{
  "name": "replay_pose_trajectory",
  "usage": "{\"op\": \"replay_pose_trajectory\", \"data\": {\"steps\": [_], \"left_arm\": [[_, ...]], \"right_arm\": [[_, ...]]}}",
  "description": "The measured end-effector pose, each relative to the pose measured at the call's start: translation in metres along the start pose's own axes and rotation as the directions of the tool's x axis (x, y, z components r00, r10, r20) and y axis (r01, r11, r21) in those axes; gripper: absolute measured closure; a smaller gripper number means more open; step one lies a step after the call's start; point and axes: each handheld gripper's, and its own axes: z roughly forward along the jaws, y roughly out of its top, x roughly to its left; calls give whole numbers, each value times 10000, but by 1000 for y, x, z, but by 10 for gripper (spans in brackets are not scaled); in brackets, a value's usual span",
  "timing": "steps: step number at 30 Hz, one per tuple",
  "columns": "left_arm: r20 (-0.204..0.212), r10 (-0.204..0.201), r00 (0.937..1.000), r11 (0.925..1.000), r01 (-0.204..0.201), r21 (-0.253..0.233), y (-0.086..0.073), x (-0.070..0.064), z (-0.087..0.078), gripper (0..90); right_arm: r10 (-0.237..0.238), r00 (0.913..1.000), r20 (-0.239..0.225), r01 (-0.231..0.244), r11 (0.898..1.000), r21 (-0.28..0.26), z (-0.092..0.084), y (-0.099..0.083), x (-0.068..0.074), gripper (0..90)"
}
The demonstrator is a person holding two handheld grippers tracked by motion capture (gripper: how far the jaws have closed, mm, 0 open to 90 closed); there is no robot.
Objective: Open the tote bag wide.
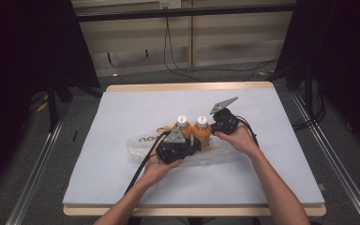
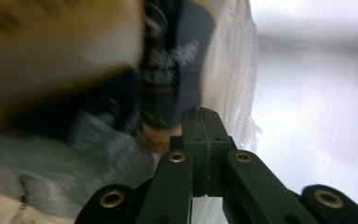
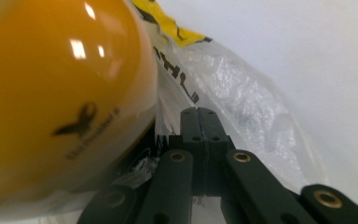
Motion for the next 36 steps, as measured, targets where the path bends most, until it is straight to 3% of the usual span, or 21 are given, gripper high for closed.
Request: {"op": "replay_pose_trajectory", "data": {"steps": [3,8,13,16,18,27,36], "left_arm": [[-5,1,10000,9998,-1,181,-5,0,2,900],[101,281,9996,9975,-287,650,-8,-7,6,900],[230,351,9991,9973,-365,644,-10,-10,11,900],[245,472,9986,9923,-497,1138,-12,-13,13,900],[276,605,9978,9913,-633,1151,-13,-15,14,900],[454,667,9967,9902,-717,1195,-14,-18,14,900],[888,828,9926,9864,-943,1347,-14,-24,11,900]], "right_arm": [[116,9999,-114,-116,9999,-26,4,-4,-3,900],[262,9996,-141,-256,9988,407,14,-7,-5,900],[499,9985,-246,-480,9962,726,24,-13,-10,900],[572,9982,-195,-554,9950,829,30,-16,-12,900],[748,9968,-271,-725,9942,797,32,-17,-13,900],[634,9980,72,-638,9944,839,34,-14,-15,900],[857,9960,257,-872,9939,675,40,-9,-20,900]]}}
